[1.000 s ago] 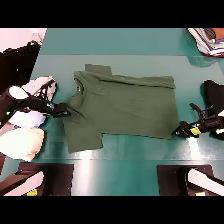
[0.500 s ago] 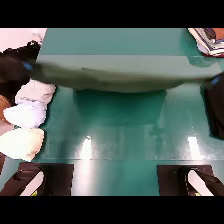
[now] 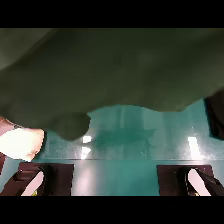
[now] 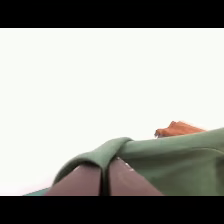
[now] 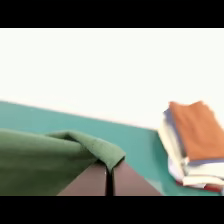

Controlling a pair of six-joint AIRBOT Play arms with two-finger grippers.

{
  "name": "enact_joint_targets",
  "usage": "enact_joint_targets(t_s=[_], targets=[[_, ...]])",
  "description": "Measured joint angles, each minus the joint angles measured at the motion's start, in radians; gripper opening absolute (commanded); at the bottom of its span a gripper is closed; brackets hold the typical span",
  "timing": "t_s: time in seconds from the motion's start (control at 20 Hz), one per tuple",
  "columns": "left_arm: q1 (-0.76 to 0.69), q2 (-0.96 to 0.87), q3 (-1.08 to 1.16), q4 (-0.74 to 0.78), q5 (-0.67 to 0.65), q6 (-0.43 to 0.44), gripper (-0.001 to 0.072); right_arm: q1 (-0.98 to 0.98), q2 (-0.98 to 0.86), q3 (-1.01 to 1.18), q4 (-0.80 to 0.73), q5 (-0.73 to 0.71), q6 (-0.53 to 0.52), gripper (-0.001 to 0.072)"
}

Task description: Fold the shirts.

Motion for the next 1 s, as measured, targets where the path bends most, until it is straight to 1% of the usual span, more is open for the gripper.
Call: enact_joint_targets(t_s=[0.15,0.35,0.5,0.6,0.7,0.75,0.9,1.0], targets=[[0.0,-0.002,-0.063,-0.005,-0.027,-0.01,0.0027,0.004,-0.046,0.01,-0.001,0.06,0.019,0.0016],[0.0,-0.048,-0.325,-0.006,-0.07,-0.013,0.0028,0.08,-0.167,-0.098,-0.028,0.158,0.031,0.0016],[0.0,-0.156,-0.534,-0.003,-0.09,-0.01,0.0028,0.159,-0.3,-0.2,-0.101,0.21,0.035,0.0016],[0.0,-0.262,-0.637,-0.004,-0.087,0.009,0.0028,0.209,-0.412,-0.261,-0.15,0.227,0.037,0.0016],[0.0,-0.395,-0.699,-0.003,-0.061,0.035,0.0028,0.243,-0.53,-0.298,-0.177,0.205,0.037,0.0016],[0.0,-0.468,-0.716,-0.008,-0.027,0.045,0.0028,0.257,-0.592,-0.311,-0.186,0.179,0.037,0.0016],[0.0,-0.669,-0.715,-0.03,0.104,0.077,0.0028,0.274,-0.734,-0.329,-0.2,0.056,0.038,0.0016],[0.0,-0.772,-0.685,-0.04,0.171,0.093,0.0028,0.28,-0.793,-0.334,-0.202,-0.026,0.038,0.0016]])
